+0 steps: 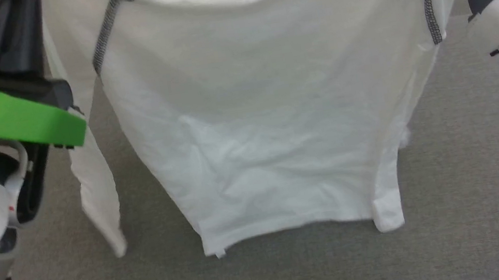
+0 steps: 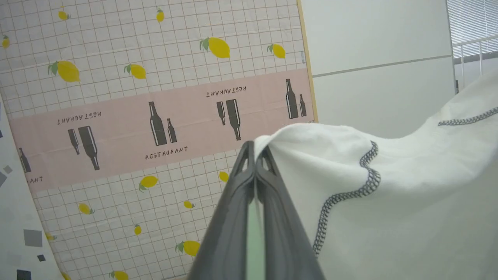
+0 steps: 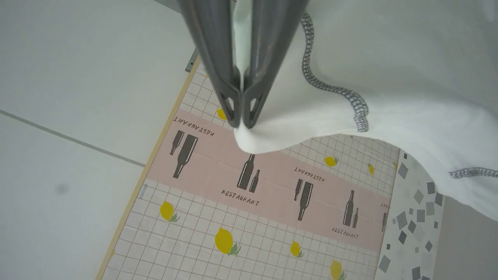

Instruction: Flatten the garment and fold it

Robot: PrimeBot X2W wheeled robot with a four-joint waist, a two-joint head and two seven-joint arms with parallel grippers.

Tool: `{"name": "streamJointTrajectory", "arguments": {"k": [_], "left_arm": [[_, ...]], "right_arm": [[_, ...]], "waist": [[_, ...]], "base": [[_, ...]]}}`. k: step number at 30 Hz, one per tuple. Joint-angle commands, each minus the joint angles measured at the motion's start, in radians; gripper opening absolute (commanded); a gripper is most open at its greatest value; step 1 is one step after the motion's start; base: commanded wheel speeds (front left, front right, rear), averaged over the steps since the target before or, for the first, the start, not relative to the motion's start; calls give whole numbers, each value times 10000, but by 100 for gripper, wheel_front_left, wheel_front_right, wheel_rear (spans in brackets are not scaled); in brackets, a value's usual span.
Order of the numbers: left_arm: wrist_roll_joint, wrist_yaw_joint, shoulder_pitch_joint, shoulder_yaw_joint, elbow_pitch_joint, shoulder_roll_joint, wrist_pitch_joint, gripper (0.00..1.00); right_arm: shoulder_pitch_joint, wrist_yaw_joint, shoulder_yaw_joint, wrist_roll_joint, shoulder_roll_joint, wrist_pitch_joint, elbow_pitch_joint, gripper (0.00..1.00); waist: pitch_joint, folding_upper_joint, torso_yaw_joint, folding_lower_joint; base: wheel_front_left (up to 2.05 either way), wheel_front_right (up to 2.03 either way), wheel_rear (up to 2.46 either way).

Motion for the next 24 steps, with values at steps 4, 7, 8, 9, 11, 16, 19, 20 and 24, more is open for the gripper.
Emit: {"name": "streamJointTrajectory", "arguments": {"k": [4,7,8,9,11,16,19,20,24], "left_arm": [[65,104,-821,67,-351,271,811,0],[-191,50,-1255,59,-461,262,1416,0],[-284,42,-1388,76,-448,246,1578,0],[-368,20,-1567,85,-402,248,1782,0],[-537,-26,-1911,96,-191,205,2133,0],[-841,-164,-2942,45,886,-28,2935,0],[-859,-197,-3643,10,1685,-223,3261,0],[-816,-205,-3960,0,2010,-318,3325,0],[-387,-264,-5242,-74,3095,-649,3268,0]], "right_arm": [[-620,-17,141,104,27,486,-260,0],[-960,-17,341,203,-54,871,-289,0],[-1071,-17,401,244,-54,973,-258,0],[-1227,-17,471,293,-43,1103,-180,0],[-1558,-17,589,348,-21,1305,80,0],[-2718,-17,923,195,145,1558,1253,0],[-3544,-17,1091,-41,261,1541,2165,0],[-3907,-17,1144,-184,302,1495,2527,0],[-5350,-17,1365,-779,500,1158,3819,0]], "waist": [[-597,0,-620,0],[-585,0,-694,0],[-566,0,-724,0],[-530,0,-758,0],[-437,0,-800,0],[29,0,-883,0],[515,0,-887,0],[754,0,-872,0],[1768,0,-827,0]], "base": [[0,0,0],[0,0,0],[0,0,0],[0,0,0],[0,0,0],[0,0,0],[0,0,0],[0,0,0],[0,0,0]]}}
